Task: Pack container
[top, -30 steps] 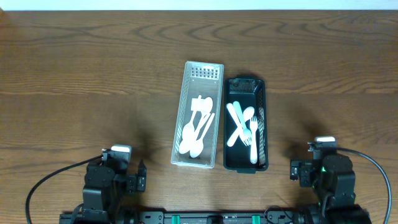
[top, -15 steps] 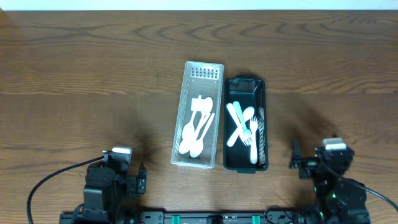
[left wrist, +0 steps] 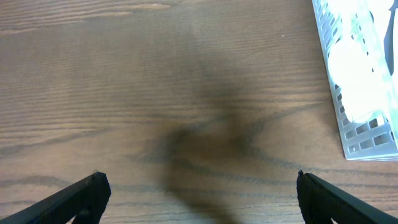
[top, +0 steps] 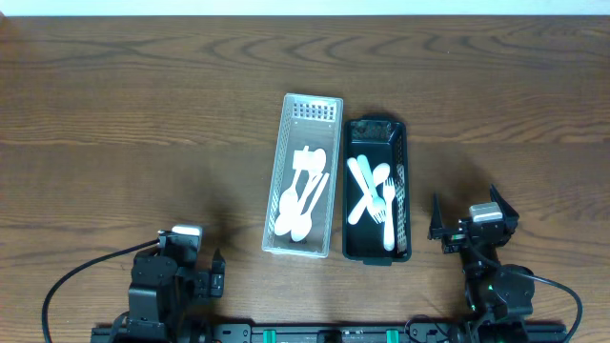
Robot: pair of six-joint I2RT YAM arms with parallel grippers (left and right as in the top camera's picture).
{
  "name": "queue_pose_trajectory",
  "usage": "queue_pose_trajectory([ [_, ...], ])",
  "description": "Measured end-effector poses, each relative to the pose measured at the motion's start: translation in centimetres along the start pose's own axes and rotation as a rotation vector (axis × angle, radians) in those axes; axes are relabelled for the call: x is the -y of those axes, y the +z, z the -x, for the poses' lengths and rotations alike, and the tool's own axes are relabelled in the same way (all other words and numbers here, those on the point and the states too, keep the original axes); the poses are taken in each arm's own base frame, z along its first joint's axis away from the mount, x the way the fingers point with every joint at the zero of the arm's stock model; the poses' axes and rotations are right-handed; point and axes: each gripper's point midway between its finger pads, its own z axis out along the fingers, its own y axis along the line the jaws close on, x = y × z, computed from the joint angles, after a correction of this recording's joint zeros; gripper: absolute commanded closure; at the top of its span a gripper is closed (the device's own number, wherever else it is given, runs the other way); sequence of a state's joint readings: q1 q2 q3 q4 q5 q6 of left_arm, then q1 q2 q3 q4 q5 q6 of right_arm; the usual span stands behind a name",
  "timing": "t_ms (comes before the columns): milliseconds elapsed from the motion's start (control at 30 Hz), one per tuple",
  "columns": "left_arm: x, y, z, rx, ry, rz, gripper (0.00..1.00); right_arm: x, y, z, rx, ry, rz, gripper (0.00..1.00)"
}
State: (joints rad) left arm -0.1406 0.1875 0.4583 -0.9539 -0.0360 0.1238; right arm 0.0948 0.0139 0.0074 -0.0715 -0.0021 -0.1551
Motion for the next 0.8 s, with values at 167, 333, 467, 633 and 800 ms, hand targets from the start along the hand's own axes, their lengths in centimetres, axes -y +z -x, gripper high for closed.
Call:
queue_pose_trajectory([
  [167,0.00,0.00,0.00,0.000,0.000,0.000,0.02,-0.03,0.00,0.01,0.000,-0.007,0.002,0.01],
  [333,0.00,0.00,0.00,0.000,0.000,0.000,0.02,-0.04,0.00,0.02,0.001,-0.008,0.002,0.01],
  [467,0.00,0.00,0.00,0.000,0.000,0.000,0.02,-0.04,0.00,0.01,0.000,-0.009,0.002,0.01],
  [633,0.00,0.00,0.00,0.000,0.000,0.000,0.02,-0.04,0.00,0.01,0.000,-0.011,0.002,0.01],
  [800,-0.01,0.00,-0.01,0.000,0.000,0.001,0.02,-0.04,0.00,0.01,0.000,-0.011,0.002,0.01],
])
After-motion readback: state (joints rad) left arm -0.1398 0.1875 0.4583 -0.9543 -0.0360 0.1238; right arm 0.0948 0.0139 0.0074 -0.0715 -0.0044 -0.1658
